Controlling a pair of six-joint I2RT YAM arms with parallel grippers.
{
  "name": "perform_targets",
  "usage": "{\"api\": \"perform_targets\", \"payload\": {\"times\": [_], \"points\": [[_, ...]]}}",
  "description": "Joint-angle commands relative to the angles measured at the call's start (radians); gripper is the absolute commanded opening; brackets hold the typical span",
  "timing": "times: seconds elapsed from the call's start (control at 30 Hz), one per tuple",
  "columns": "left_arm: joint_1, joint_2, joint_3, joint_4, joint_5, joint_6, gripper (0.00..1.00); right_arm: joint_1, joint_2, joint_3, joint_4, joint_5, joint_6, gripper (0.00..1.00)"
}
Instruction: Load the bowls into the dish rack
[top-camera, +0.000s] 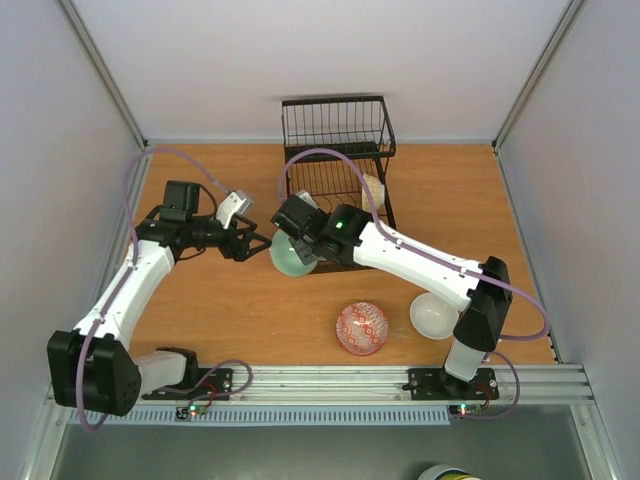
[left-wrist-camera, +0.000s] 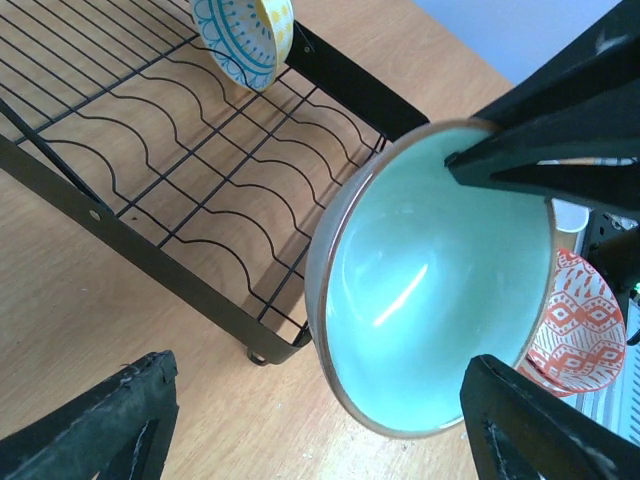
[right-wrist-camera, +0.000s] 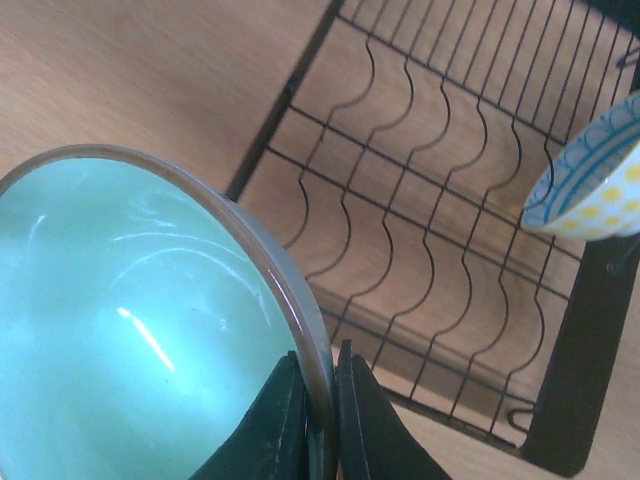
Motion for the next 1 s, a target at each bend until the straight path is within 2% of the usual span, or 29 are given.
{"api": "perform_targets", "payload": {"times": [0.0, 0.13, 0.2, 0.23, 0.3, 0.37, 0.57, 0.6, 0.63, 0.67, 0.77, 0.9, 0.97], "points": [[-0.015, 0.018, 0.02, 0.0, -0.009, 0.018, 0.78, -0.004, -0.029, 0.075, 0.083, -0.023, -0.066, 0.01], [-0.032, 0.04, 0.027, -0.017, -0.017, 0.031, 0.76, -0.004, -0.023, 0.092, 0.106, -0.039, -0.086, 0.01], [-0.037, 0.049, 0.031, -0.027, -0.015, 0.04, 0.69, -0.004, -0.023, 0.088, 0.127, -0.043, -0.097, 0.01], [-0.04, 0.053, 0.033, -0.033, -0.013, 0.045, 0.61, -0.004, -0.026, 0.081, 0.142, -0.044, -0.101, 0.01], [-0.045, 0.059, 0.037, -0.044, -0.009, 0.056, 0.34, -0.004, -0.032, 0.066, 0.169, -0.039, -0.106, 0.01], [-0.05, 0.065, 0.038, -0.054, -0.009, 0.066, 0.19, -0.004, -0.042, 0.047, 0.2, -0.04, -0.113, 0.01], [-0.061, 0.095, 0.049, -0.075, 0.001, 0.085, 0.19, -0.004, -0.052, 0.024, 0.251, -0.074, -0.126, 0.01], [-0.062, 0.099, 0.05, -0.081, 0.005, 0.089, 0.15, -0.003, -0.052, 0.018, 0.258, -0.078, -0.127, 0.01], [-0.063, 0.102, 0.052, -0.086, 0.01, 0.094, 0.05, -0.003, -0.051, 0.014, 0.266, -0.087, -0.13, 0.01], [-0.064, 0.104, 0.053, -0.089, 0.014, 0.1, 0.01, -0.004, -0.05, 0.006, 0.272, -0.096, -0.132, 0.01], [-0.064, 0.096, 0.048, -0.082, 0.019, 0.109, 0.0, -0.004, -0.056, -0.014, 0.287, -0.111, -0.134, 0.02], [-0.064, 0.054, 0.023, -0.05, 0.025, 0.106, 0.0, -0.005, -0.106, -0.09, 0.336, -0.182, -0.148, 0.18], [-0.064, 0.024, 0.01, -0.042, 0.047, 0.119, 0.0, -0.005, -0.143, -0.147, 0.358, -0.21, -0.153, 0.34]]}}
